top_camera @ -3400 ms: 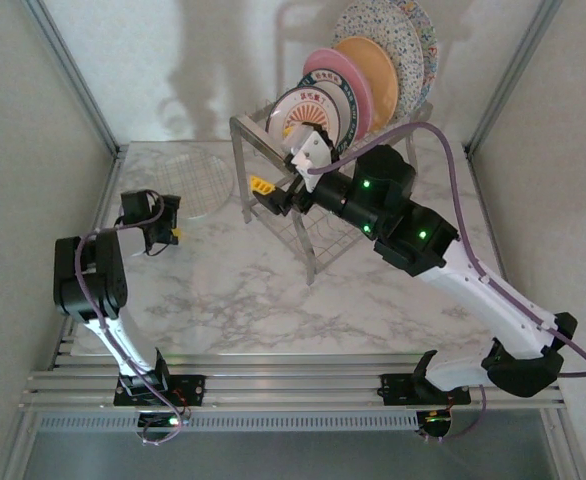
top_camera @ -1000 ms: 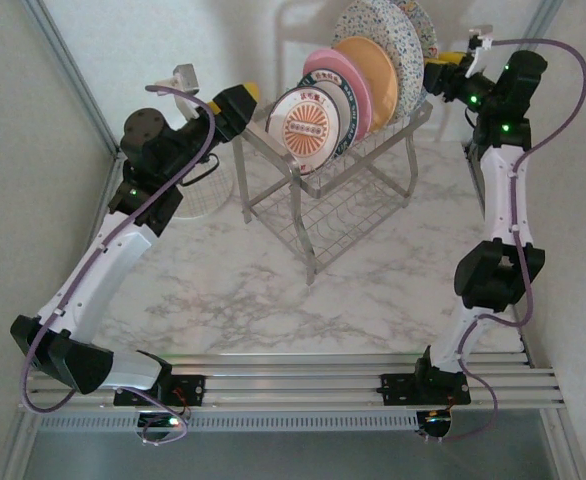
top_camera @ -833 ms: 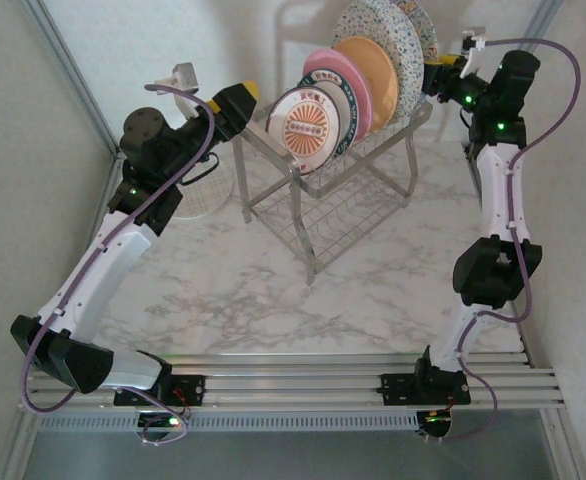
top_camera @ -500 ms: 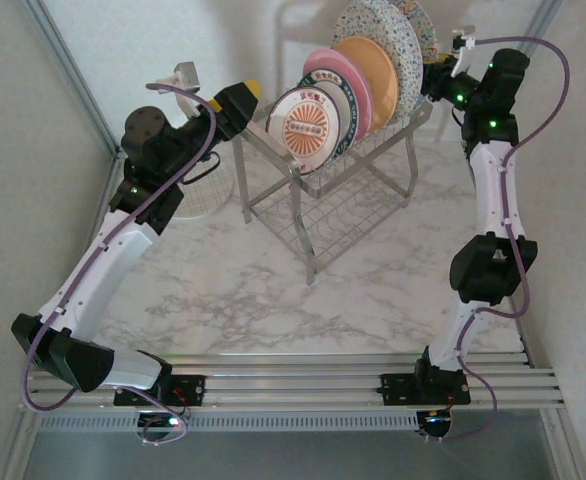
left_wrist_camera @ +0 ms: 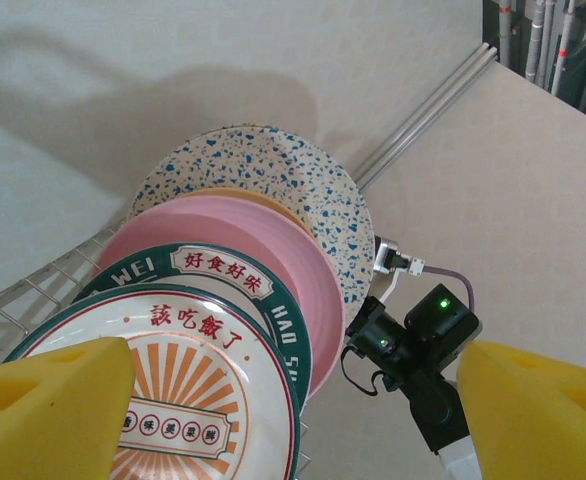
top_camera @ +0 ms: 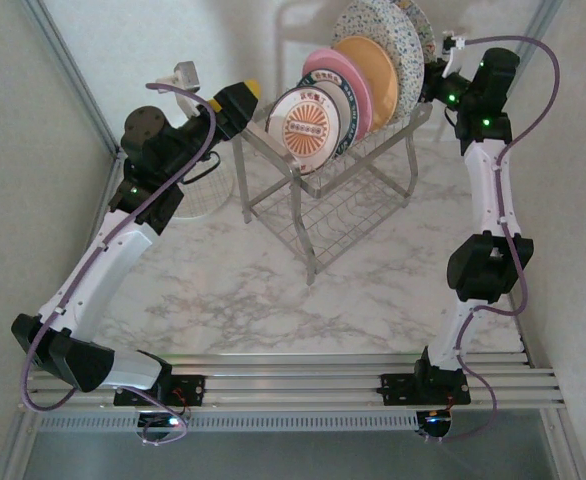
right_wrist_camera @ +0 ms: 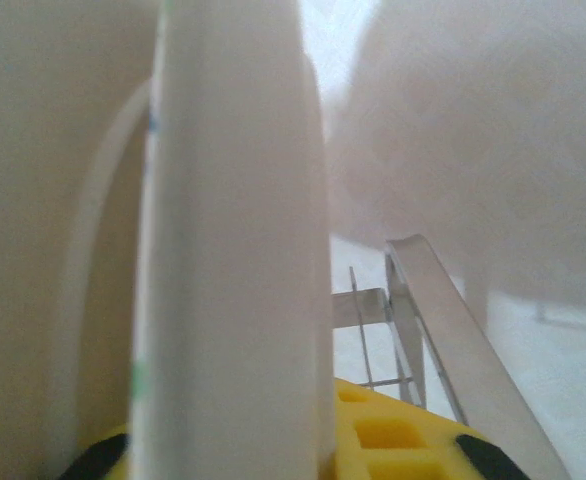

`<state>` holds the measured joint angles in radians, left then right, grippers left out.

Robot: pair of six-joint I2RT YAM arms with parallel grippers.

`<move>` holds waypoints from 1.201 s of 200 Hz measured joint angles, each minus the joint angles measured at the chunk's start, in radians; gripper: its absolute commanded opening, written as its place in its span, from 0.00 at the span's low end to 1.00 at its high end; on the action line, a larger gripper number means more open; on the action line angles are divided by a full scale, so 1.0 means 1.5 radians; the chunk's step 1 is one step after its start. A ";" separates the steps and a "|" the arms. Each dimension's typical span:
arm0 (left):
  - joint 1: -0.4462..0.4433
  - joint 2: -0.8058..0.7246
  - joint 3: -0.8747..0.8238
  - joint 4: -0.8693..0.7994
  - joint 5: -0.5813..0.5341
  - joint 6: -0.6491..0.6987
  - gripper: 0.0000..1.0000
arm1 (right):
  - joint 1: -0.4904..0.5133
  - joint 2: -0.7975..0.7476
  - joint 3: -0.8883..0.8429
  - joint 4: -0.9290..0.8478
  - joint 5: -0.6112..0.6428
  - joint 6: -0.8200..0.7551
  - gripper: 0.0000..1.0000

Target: Unload the plates from the dish rack

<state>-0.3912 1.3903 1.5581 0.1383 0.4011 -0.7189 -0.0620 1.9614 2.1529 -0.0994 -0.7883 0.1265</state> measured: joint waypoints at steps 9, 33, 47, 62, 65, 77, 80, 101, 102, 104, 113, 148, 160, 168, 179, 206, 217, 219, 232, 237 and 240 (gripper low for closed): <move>0.000 0.000 0.000 0.000 0.000 -0.002 0.84 | 0.001 0.000 0.001 0.000 0.004 -0.003 0.08; 0.000 0.000 0.000 0.001 0.001 -0.005 0.84 | 0.001 0.000 0.001 -0.002 0.007 -0.005 0.01; 0.000 0.000 0.000 0.005 0.003 -0.007 0.84 | 0.001 0.000 0.005 -0.007 0.011 -0.005 0.00; 0.000 0.000 0.000 0.013 0.007 -0.010 0.84 | 0.002 0.000 0.008 -0.013 0.016 -0.005 0.00; 0.000 0.000 0.000 0.015 0.008 -0.010 0.84 | 0.002 0.000 0.009 -0.014 0.017 -0.005 0.00; 0.000 0.000 0.001 0.018 0.012 -0.010 0.84 | 0.002 0.000 0.011 -0.017 0.020 -0.005 0.00; 0.000 0.000 0.001 0.019 0.012 -0.010 0.84 | 0.002 0.000 0.012 -0.017 0.020 -0.005 0.00; -0.002 0.000 0.005 0.026 0.015 -0.009 0.84 | 0.002 -0.001 0.015 -0.017 0.025 -0.002 0.00; -0.002 0.000 0.005 0.027 0.015 -0.009 0.84 | 0.002 -0.001 0.015 -0.017 0.025 -0.002 0.00; -0.002 0.000 0.006 0.027 0.015 -0.009 0.84 | 0.002 -0.002 0.015 -0.017 0.025 -0.002 0.00; -0.003 0.000 0.009 0.030 0.015 -0.009 0.84 | 0.002 -0.003 0.017 -0.017 0.028 -0.001 0.00; -0.004 0.000 0.032 0.035 0.020 -0.006 0.84 | 0.002 -0.007 0.031 -0.020 0.045 -0.001 0.00; -0.004 0.000 0.040 0.036 0.025 -0.004 0.84 | 0.002 -0.009 0.038 -0.023 0.054 -0.002 0.00; -0.004 0.000 0.047 0.038 0.030 -0.004 0.84 | 0.002 -0.013 0.041 -0.023 0.060 -0.003 0.00; -0.004 0.000 0.055 0.040 0.036 -0.004 0.84 | 0.001 -0.018 0.044 -0.024 0.067 -0.005 0.00; -0.004 0.001 0.083 0.046 0.057 -0.004 0.84 | 0.001 -0.035 0.052 -0.027 0.088 -0.007 0.00; -0.004 0.002 0.096 0.047 0.067 -0.004 0.84 | 0.001 -0.043 0.053 -0.027 0.095 -0.007 0.00; -0.004 0.003 0.099 0.047 0.068 -0.004 0.84 | 0.001 -0.046 0.053 -0.027 0.097 -0.007 0.00; -0.004 0.007 0.115 0.048 0.076 -0.004 0.85 | -0.001 -0.055 0.053 -0.027 0.108 -0.008 0.00; -0.004 0.008 0.121 0.048 0.078 -0.003 0.84 | -0.002 -0.059 0.053 -0.027 0.112 -0.008 0.00; -0.004 0.009 0.123 0.048 0.080 -0.004 0.85 | -0.003 -0.062 0.053 -0.027 0.114 -0.007 0.00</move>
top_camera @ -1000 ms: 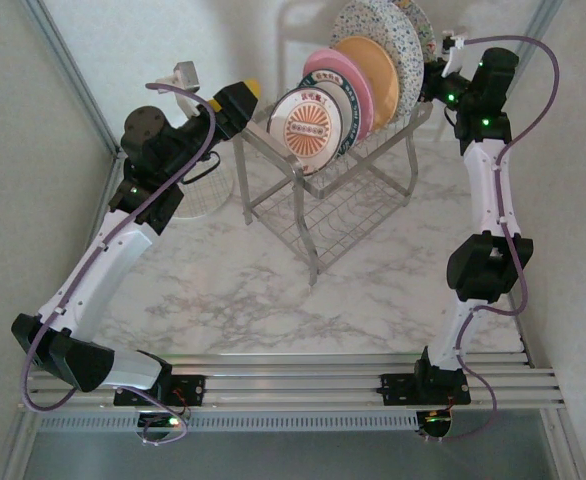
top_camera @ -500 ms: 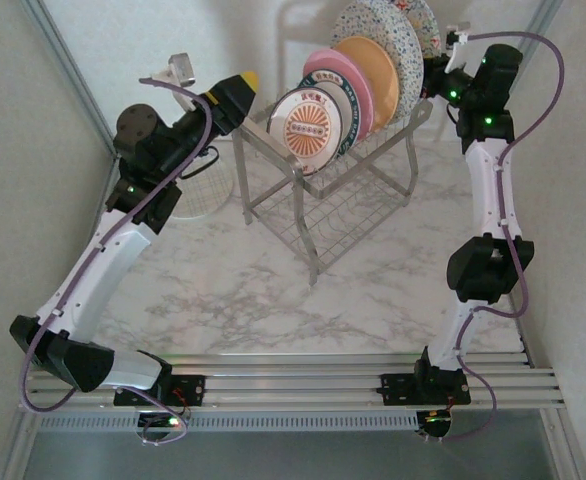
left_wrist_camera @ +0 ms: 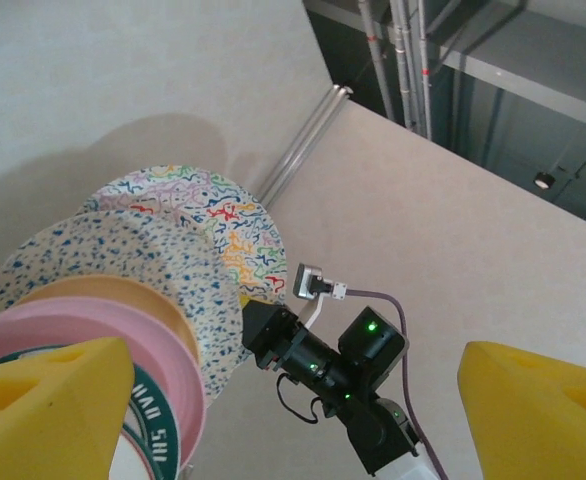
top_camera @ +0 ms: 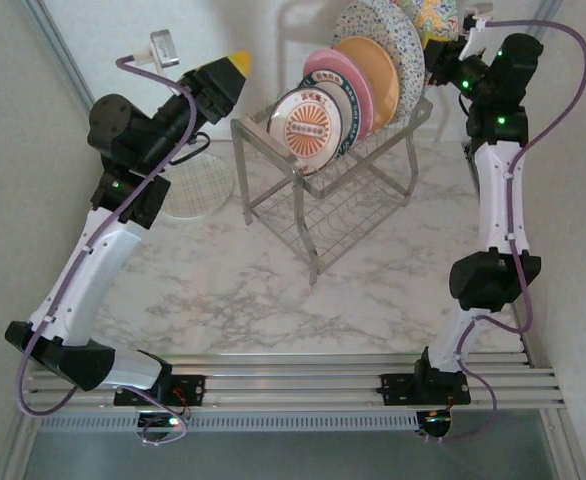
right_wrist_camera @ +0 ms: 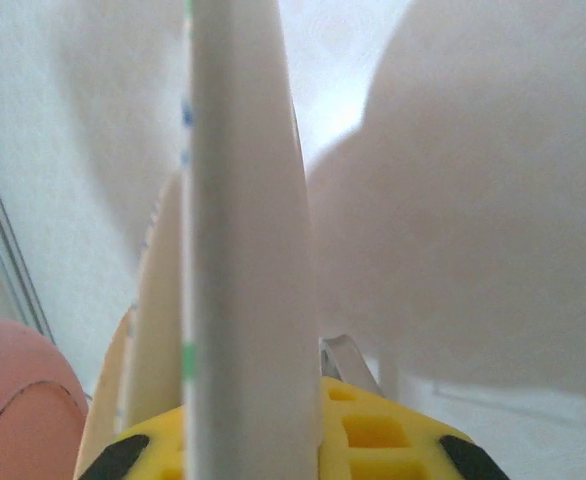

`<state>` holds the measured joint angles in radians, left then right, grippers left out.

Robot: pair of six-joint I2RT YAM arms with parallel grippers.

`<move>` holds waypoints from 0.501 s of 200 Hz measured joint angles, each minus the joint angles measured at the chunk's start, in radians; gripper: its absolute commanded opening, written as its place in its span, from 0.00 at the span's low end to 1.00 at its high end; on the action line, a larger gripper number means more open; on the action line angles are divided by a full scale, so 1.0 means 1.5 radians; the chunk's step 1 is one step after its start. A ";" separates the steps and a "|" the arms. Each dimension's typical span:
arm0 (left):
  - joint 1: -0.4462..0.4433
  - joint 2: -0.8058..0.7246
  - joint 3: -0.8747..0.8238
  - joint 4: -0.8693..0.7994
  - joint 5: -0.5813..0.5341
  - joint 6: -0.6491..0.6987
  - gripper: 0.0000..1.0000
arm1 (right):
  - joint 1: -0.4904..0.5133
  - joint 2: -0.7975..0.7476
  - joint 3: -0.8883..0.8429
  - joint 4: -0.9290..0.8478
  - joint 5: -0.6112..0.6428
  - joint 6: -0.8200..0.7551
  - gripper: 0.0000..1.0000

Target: Unload the plates from the dish rack

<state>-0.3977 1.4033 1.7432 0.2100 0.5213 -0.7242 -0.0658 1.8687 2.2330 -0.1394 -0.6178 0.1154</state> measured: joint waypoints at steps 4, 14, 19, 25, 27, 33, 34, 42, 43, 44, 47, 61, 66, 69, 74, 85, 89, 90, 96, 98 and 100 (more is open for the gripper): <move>0.000 0.001 0.003 0.000 0.003 0.000 0.85 | -0.001 -0.003 0.000 0.000 0.001 0.000 0.00; 0.000 0.001 0.006 0.000 0.006 0.000 0.84 | -0.003 -0.011 0.000 0.000 0.009 0.000 0.00; 0.000 0.001 0.007 0.001 0.007 0.000 0.85 | -0.004 -0.014 0.000 0.001 0.012 0.000 0.00; 0.000 0.002 0.008 0.001 0.009 0.000 0.85 | -0.006 -0.019 0.000 0.001 0.016 0.000 0.00; 0.000 0.002 0.008 0.002 0.009 0.000 0.85 | -0.006 -0.020 0.000 0.001 0.017 0.000 0.00; 0.000 0.003 0.008 0.002 0.010 -0.001 0.85 | -0.008 -0.024 0.000 0.001 0.021 0.000 0.00; 0.000 0.003 0.008 0.002 0.010 -0.001 0.85 | -0.008 -0.026 0.000 0.002 0.021 0.000 0.00; 0.000 0.004 0.009 0.002 0.012 -0.001 0.85 | -0.011 -0.032 0.000 0.004 0.028 0.000 0.00; 0.000 0.004 0.009 0.002 0.012 -0.001 0.85 | -0.011 -0.033 0.000 0.004 0.028 0.000 0.00; 0.000 0.004 0.009 0.002 0.012 -0.001 0.85 | -0.011 -0.033 0.000 0.004 0.029 0.000 0.00; 0.000 0.005 0.009 0.002 0.012 -0.001 0.85 | -0.012 -0.036 0.000 0.005 0.032 0.000 0.00; -0.001 0.007 0.010 0.003 0.013 -0.001 0.85 | -0.017 -0.049 0.000 0.011 0.044 0.000 0.00; -0.002 0.008 0.010 0.003 0.012 -0.001 0.86 | -0.019 -0.053 0.000 0.014 0.048 0.000 0.00; -0.002 0.008 0.010 0.003 0.013 -0.001 0.86 | -0.019 -0.056 0.000 0.016 0.051 0.000 0.00; -0.002 0.009 0.010 0.003 0.013 -0.002 0.86 | -0.020 -0.062 0.000 0.018 0.056 0.000 0.00; -0.005 0.010 0.010 0.003 0.013 -0.004 0.86 | -0.022 -0.076 -0.001 0.024 0.068 0.000 0.00; -0.007 0.011 0.010 0.003 0.013 -0.004 0.86 | -0.022 -0.082 -0.003 0.027 0.073 0.000 0.00; -0.007 0.011 0.010 0.003 0.013 -0.004 0.86 | -0.023 -0.083 -0.003 0.028 0.074 0.000 0.00; -0.009 0.012 0.010 0.003 0.013 -0.006 0.86 | -0.023 -0.093 -0.007 0.032 0.081 0.000 0.00; -0.010 0.012 0.010 0.003 0.013 -0.006 0.86 | -0.023 -0.098 -0.008 0.033 0.083 0.000 0.00; -0.010 0.012 0.010 0.003 0.013 -0.006 0.86 | -0.023 -0.101 -0.010 0.034 0.086 0.000 0.00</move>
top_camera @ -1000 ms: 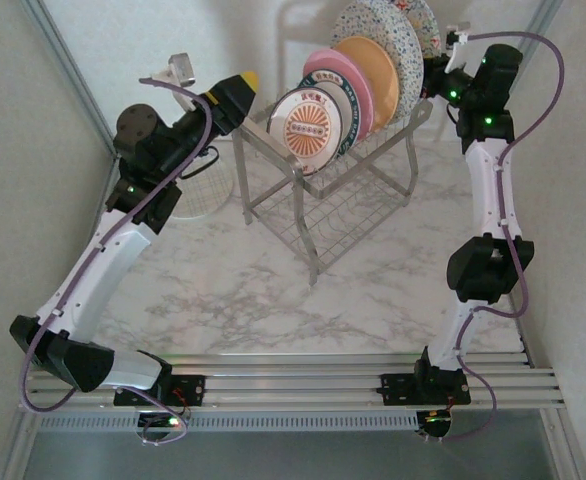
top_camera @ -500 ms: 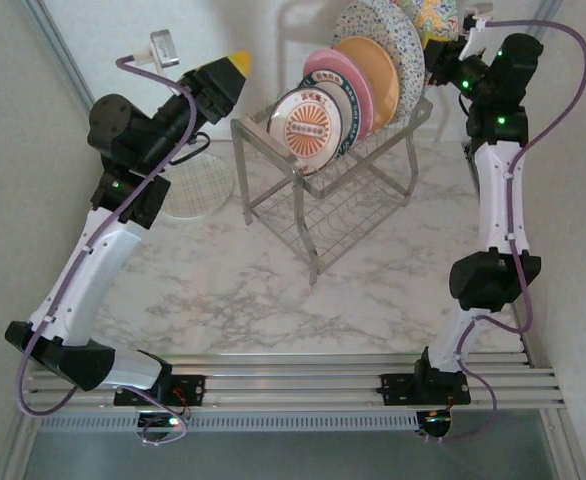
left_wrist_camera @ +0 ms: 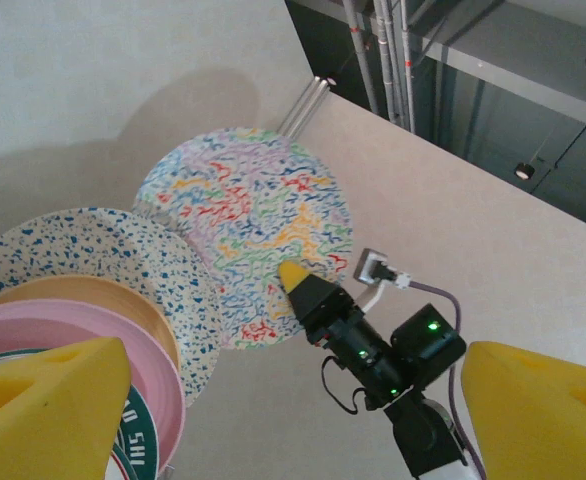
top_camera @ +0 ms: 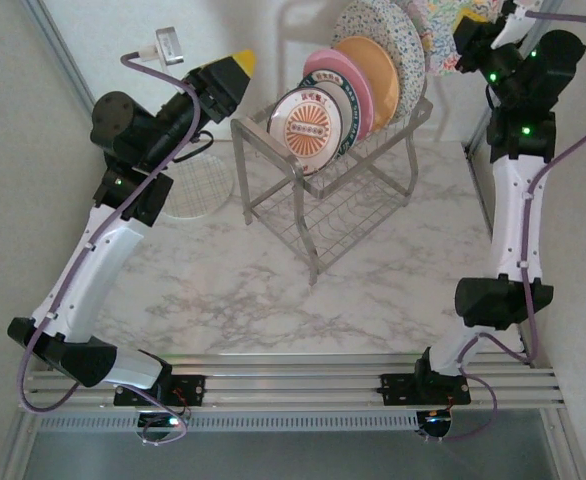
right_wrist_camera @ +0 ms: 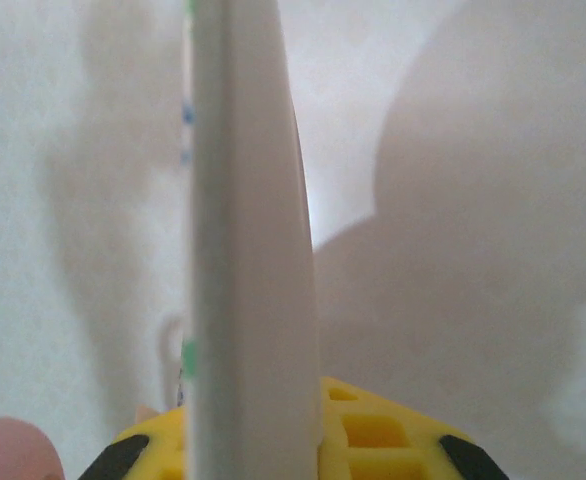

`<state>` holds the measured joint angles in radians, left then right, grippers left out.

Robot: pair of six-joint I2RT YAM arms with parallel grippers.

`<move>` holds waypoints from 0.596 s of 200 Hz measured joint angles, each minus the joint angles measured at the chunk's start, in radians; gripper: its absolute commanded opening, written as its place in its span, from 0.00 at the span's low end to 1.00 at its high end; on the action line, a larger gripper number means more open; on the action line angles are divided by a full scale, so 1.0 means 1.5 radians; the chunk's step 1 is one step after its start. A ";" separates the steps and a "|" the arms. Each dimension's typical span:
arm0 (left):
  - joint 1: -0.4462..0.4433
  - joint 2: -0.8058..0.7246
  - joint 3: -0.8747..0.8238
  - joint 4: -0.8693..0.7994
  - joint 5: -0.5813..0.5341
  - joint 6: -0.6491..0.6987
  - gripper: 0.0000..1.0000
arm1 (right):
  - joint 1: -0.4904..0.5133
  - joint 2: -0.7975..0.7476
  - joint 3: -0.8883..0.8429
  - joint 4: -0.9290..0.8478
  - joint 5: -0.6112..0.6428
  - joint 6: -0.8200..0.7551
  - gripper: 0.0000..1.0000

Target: Unload the plates from the dish rack

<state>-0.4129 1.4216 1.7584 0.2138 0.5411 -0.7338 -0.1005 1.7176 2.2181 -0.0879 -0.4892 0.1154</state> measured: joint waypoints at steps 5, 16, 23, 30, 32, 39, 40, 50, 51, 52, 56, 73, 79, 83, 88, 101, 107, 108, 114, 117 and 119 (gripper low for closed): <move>-0.002 0.001 0.000 0.000 0.000 -0.001 0.86 | 0.000 -0.009 -0.002 0.002 0.005 0.000 0.00; -0.006 0.003 0.001 0.000 0.000 -0.002 0.86 | 0.000 -0.030 -0.009 0.012 0.015 0.001 0.00; -0.009 0.005 0.002 0.000 -0.001 -0.003 0.85 | -0.001 -0.043 -0.013 0.019 0.019 0.001 0.00; -0.013 0.007 0.004 -0.001 -0.001 -0.005 0.85 | -0.001 -0.055 -0.017 0.026 0.022 0.003 0.00; -0.014 0.008 0.005 -0.001 -0.001 -0.005 0.85 | -0.001 -0.060 -0.019 0.027 0.023 0.003 0.00; -0.019 0.011 0.009 -0.001 -0.001 -0.007 0.84 | -0.001 -0.073 -0.024 0.035 0.027 0.006 0.00; -0.019 0.011 0.009 -0.002 -0.001 -0.007 0.84 | -0.001 -0.074 -0.025 0.035 0.028 0.006 0.00; -0.024 0.017 0.014 -0.003 -0.001 -0.011 0.83 | -0.001 -0.095 -0.035 0.047 0.031 0.014 0.00; -0.025 0.018 0.014 -0.004 -0.001 -0.012 0.83 | -0.001 -0.096 -0.036 0.048 0.032 0.014 0.00; -0.026 0.018 0.015 -0.004 -0.001 -0.013 0.83 | -0.001 -0.097 -0.037 0.049 0.032 0.015 0.00; -0.027 0.020 0.016 -0.004 -0.001 -0.014 0.83 | -0.001 -0.105 -0.041 0.053 0.033 0.020 0.00; -0.034 0.029 0.024 -0.006 -0.002 -0.025 0.82 | -0.001 -0.131 -0.058 0.069 0.035 0.045 0.00; -0.037 0.033 0.028 -0.007 -0.002 -0.030 0.82 | -0.001 -0.139 -0.062 0.072 0.035 0.057 0.00; -0.038 0.037 0.031 -0.007 -0.002 -0.033 0.82 | -0.001 -0.145 -0.065 0.074 0.034 0.066 0.00; -0.040 0.041 0.035 -0.009 -0.002 -0.035 0.81 | -0.001 -0.150 -0.068 0.075 0.034 0.078 0.00; -0.045 0.055 0.045 -0.011 -0.004 -0.045 0.81 | -0.001 -0.161 -0.073 0.079 0.033 0.116 0.00; -0.047 0.061 0.049 -0.012 -0.004 -0.050 0.81 | -0.001 -0.165 -0.076 0.079 0.032 0.135 0.00; -0.048 0.063 0.050 -0.013 -0.004 -0.050 0.81 | -0.001 -0.166 -0.077 0.079 0.032 0.139 0.00; -0.051 0.070 0.055 -0.016 -0.005 -0.055 0.81 | -0.001 -0.169 -0.079 0.079 0.032 0.161 0.00; -0.052 0.075 0.057 -0.017 -0.004 -0.057 0.81 | -0.001 -0.170 -0.080 0.079 0.032 0.171 0.00; -0.053 0.077 0.059 -0.019 -0.004 -0.060 0.81 | -0.001 -0.171 -0.081 0.079 0.032 0.179 0.00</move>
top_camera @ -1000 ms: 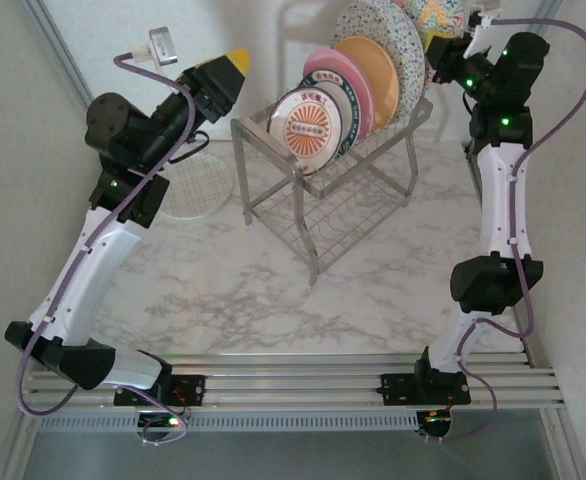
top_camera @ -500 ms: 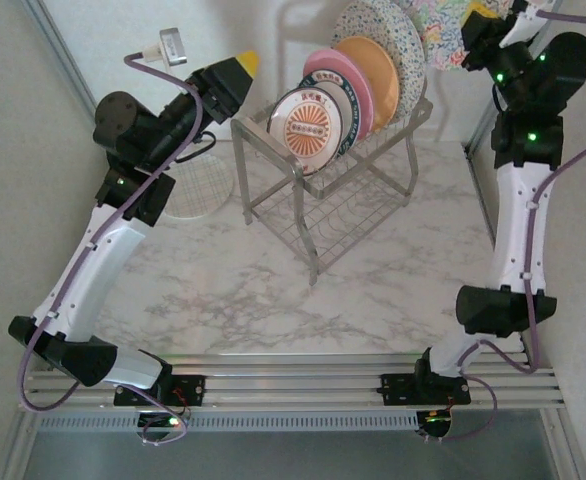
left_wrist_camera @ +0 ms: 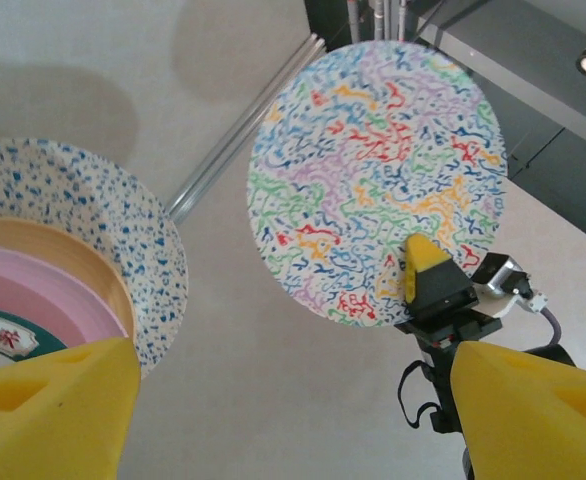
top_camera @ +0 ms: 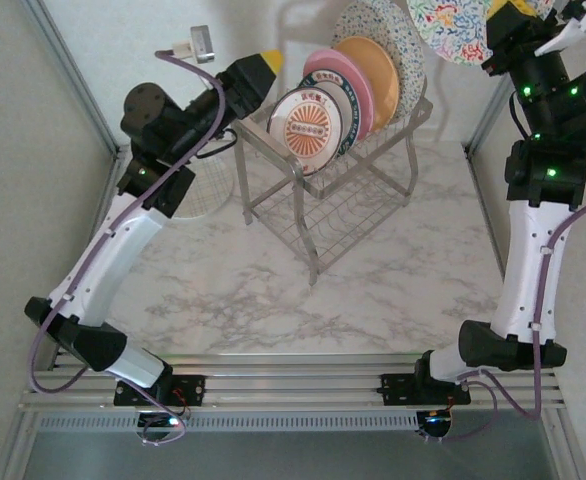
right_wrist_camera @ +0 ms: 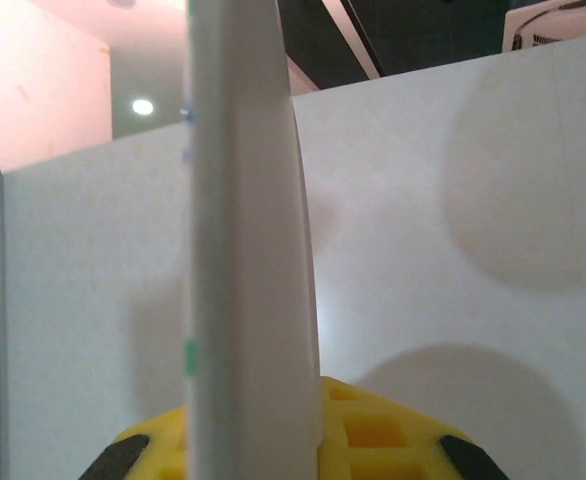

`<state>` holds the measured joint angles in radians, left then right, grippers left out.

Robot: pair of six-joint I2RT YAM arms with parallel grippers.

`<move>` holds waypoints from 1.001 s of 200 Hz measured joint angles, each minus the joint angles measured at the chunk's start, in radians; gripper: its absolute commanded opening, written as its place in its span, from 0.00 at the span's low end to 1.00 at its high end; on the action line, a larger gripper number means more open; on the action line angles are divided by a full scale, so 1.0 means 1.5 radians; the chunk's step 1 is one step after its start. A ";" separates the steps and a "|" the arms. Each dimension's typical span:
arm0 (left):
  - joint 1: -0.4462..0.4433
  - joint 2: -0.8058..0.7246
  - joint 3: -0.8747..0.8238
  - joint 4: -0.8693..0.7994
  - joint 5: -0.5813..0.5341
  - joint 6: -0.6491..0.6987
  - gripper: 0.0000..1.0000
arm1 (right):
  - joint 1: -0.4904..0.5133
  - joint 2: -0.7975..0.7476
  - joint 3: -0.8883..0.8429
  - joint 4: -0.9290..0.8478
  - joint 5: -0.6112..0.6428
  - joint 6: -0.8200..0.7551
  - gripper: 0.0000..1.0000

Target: Unload the plates from the dish rack

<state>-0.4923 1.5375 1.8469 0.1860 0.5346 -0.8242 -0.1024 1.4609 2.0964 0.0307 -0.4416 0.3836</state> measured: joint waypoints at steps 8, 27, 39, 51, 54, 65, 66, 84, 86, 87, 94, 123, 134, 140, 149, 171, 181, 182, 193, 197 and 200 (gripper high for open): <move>-0.004 0.011 0.009 -0.005 0.000 -0.008 0.80 | 0.000 -0.004 -0.005 0.000 -0.002 0.030 0.00; -0.015 0.045 0.039 -0.009 0.001 -0.027 0.80 | 0.001 -0.009 -0.018 -0.002 -0.008 0.108 0.00; -0.022 0.065 0.056 -0.010 0.002 -0.039 0.80 | 0.006 -0.008 -0.021 -0.007 -0.012 0.161 0.00; -0.028 0.084 0.074 -0.010 0.004 -0.049 0.79 | 0.017 -0.007 -0.023 -0.014 -0.020 0.211 0.00; -0.030 0.089 0.079 -0.010 0.004 -0.053 0.79 | 0.021 -0.006 -0.023 -0.016 -0.022 0.220 0.00; -0.036 0.105 0.094 -0.014 0.007 -0.065 0.77 | 0.040 -0.003 -0.023 -0.020 -0.032 0.258 0.00; -0.036 0.106 0.095 -0.015 0.007 -0.066 0.77 | 0.042 -0.003 -0.023 -0.020 -0.033 0.262 0.00; -0.042 0.123 0.107 -0.019 0.009 -0.082 0.76 | 0.079 0.005 -0.023 -0.033 -0.054 0.304 0.00; -0.042 0.124 0.107 -0.019 0.010 -0.084 0.76 | 0.085 0.006 -0.023 -0.034 -0.056 0.308 0.00; -0.043 0.124 0.107 -0.019 0.009 -0.085 0.76 | 0.086 0.006 -0.023 -0.034 -0.056 0.310 0.00; -0.045 0.128 0.107 -0.020 0.010 -0.091 0.76 | 0.103 0.009 -0.024 -0.039 -0.061 0.319 0.00; -0.048 0.137 0.108 -0.019 0.010 -0.112 0.73 | 0.154 0.019 -0.027 -0.064 -0.081 0.341 0.00; -0.050 0.138 0.108 -0.019 0.009 -0.117 0.71 | 0.168 0.023 -0.027 -0.071 -0.089 0.346 0.00; -0.051 0.138 0.108 -0.019 0.008 -0.119 0.68 | 0.173 0.025 -0.027 -0.073 -0.092 0.349 0.00; -0.053 0.138 0.108 -0.020 0.007 -0.121 0.65 | 0.182 0.029 -0.027 -0.076 -0.094 0.353 0.00; -0.057 0.138 0.108 -0.020 0.000 -0.125 0.58 | 0.199 0.039 -0.027 -0.084 -0.102 0.362 0.00; -0.058 0.138 0.108 -0.019 -0.003 -0.128 0.51 | 0.206 0.043 -0.027 -0.089 -0.105 0.364 0.00; -0.058 0.138 0.108 -0.020 -0.003 -0.128 0.50 | 0.206 0.043 -0.027 -0.089 -0.105 0.364 0.00; -0.059 0.138 0.108 -0.019 -0.008 -0.131 0.43 | 0.212 0.046 -0.027 -0.094 -0.105 0.366 0.00; -0.059 0.138 0.108 -0.019 -0.008 -0.128 0.40 | 0.213 0.047 -0.027 -0.095 -0.105 0.366 0.00; -0.058 0.138 0.108 -0.019 -0.011 -0.131 0.38 | 0.214 0.047 -0.027 -0.096 -0.105 0.366 0.00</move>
<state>-0.5800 1.7439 2.0083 0.1581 0.5186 -1.0206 0.2184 1.5314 2.0552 -0.1135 -0.5995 0.9329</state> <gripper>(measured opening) 0.456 0.122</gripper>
